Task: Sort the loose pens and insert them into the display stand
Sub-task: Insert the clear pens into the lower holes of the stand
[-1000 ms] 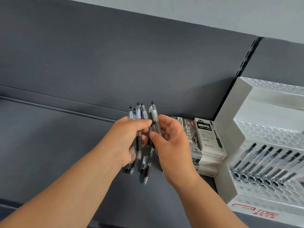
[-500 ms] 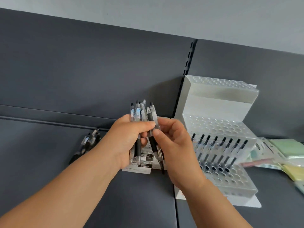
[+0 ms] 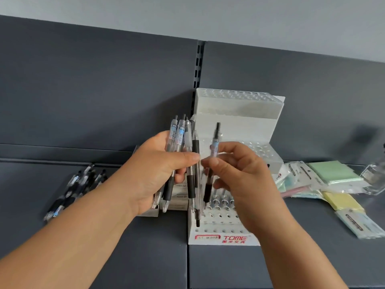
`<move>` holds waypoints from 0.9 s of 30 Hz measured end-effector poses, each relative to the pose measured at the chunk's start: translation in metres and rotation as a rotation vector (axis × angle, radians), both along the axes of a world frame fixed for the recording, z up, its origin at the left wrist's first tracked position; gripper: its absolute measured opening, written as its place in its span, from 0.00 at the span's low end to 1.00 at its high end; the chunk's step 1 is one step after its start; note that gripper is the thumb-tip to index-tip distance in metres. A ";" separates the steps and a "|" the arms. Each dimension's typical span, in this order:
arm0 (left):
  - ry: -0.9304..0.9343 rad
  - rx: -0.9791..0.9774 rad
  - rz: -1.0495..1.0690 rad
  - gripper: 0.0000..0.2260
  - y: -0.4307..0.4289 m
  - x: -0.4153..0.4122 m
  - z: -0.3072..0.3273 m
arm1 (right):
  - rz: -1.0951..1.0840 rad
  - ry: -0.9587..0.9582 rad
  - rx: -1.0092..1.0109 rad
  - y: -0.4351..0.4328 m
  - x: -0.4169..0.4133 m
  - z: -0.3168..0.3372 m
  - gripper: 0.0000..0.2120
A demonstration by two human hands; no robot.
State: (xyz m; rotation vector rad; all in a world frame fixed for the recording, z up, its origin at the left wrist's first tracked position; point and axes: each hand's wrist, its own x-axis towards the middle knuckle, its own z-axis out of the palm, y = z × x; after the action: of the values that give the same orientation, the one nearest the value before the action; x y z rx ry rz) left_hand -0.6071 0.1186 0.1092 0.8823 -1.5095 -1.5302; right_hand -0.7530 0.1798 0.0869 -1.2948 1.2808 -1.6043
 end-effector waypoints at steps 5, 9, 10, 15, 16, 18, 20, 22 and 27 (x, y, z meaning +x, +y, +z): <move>0.001 0.016 0.000 0.09 0.002 -0.011 -0.002 | -0.192 -0.019 -0.068 0.016 -0.041 0.008 0.06; -0.012 0.013 0.002 0.10 0.005 -0.021 -0.005 | -0.365 0.072 -0.089 0.018 -0.069 -0.003 0.09; -0.016 0.011 0.003 0.10 0.005 -0.024 -0.005 | -0.399 0.095 -0.086 0.018 -0.074 -0.006 0.09; -0.027 0.003 0.018 0.10 0.008 -0.037 -0.006 | -0.468 0.190 -0.067 0.020 -0.089 -0.016 0.08; -0.027 0.006 0.024 0.10 0.009 -0.039 -0.006 | -0.477 0.205 -0.061 0.021 -0.092 -0.018 0.08; -0.032 0.008 0.032 0.09 0.010 -0.043 -0.007 | -0.500 0.225 -0.063 0.025 -0.098 -0.018 0.08; -0.032 0.005 0.039 0.09 0.012 -0.047 -0.007 | -0.525 0.238 -0.079 0.029 -0.104 -0.018 0.08; -0.028 0.002 0.050 0.10 0.014 -0.052 -0.008 | -0.533 0.244 -0.084 0.031 -0.109 -0.019 0.09; -0.038 -0.006 0.080 0.11 0.020 -0.062 -0.011 | -0.482 0.253 0.010 0.027 -0.118 -0.039 0.08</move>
State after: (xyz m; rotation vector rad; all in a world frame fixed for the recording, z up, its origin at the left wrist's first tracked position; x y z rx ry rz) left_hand -0.6693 0.1385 0.0982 0.9621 -1.4872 -1.4573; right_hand -0.8713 0.2068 0.0476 -1.2761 1.8648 -1.7870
